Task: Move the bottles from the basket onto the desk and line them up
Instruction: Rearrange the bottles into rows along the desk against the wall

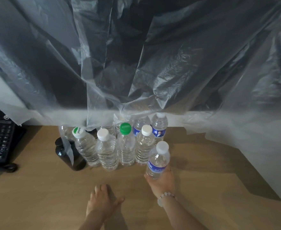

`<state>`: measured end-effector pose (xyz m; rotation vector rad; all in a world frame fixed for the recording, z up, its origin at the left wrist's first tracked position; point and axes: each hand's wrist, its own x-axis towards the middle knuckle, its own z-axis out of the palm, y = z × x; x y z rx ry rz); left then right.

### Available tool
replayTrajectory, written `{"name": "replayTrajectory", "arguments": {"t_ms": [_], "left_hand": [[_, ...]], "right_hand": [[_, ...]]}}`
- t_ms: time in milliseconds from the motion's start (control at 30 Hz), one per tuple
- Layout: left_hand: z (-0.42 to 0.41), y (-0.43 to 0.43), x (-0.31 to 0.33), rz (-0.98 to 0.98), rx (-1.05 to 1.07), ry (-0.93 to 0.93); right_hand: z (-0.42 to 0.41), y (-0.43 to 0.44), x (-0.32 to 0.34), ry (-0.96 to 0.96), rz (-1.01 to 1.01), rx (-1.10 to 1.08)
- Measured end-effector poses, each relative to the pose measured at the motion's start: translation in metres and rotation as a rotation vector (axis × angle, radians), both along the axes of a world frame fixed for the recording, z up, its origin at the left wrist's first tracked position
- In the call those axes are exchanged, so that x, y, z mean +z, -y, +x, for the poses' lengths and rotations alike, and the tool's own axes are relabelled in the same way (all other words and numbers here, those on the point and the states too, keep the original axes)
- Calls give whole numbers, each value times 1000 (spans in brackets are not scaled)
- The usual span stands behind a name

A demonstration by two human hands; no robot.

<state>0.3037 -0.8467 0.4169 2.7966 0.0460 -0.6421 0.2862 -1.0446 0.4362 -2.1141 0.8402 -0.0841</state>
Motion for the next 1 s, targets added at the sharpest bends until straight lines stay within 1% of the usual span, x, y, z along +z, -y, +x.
{"name": "replayTrajectory", "arguments": {"t_ms": [200,400,633,1000], "left_hand": [[1,1,2,-15,13,-10],[1,1,0,33,2,-8],[0,-1,-4,50,-9,16],[2,3,-1,51,11,-16]], "right_hand": [[13,10,-2,44,56,-73],[35,20,-2,81,40,-118],[57,32,3,-12,78,-92],[53,37,-1,-53,175,-41]]}}
